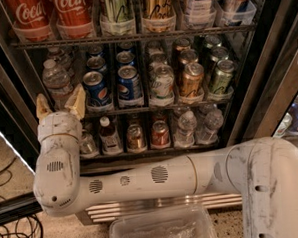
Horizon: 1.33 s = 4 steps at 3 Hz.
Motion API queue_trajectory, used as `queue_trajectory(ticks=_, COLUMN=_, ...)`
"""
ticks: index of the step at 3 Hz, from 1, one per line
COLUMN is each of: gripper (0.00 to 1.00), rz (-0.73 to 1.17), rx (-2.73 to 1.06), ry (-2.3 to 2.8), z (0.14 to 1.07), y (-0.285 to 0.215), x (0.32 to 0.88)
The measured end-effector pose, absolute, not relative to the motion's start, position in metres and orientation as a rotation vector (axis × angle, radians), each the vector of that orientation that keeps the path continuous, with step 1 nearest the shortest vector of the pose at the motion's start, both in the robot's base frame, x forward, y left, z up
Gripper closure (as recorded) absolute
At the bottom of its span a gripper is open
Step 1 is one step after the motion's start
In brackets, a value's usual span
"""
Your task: Pick water bottle from middle shelf of fridge
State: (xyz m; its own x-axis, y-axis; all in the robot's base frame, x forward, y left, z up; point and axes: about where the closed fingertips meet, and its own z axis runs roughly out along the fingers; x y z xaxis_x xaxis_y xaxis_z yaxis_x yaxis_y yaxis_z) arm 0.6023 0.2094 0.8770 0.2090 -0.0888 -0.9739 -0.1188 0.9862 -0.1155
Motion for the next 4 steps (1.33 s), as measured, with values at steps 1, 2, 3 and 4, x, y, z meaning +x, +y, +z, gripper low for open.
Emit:
queue_trajectory(ticks=1, gripper=0.30, rz=0.031, rx=-0.155, ry=1.370, z=0.876, y=0.205, x=0.612)
queue_trajectory(ticks=2, gripper=0.30, rz=0.046, rx=-0.144, ry=1.379, z=0.874, y=0.206, x=0.621)
queue_trajectory(ticks=3, gripper=0.30, rz=0.059, rx=-0.142, ry=1.385, z=0.873, y=0.209, x=0.630)
queue_trajectory(ticks=4, gripper=0.29, rz=0.070, rx=-0.142, ry=1.391, z=0.872, y=0.212, x=0.637)
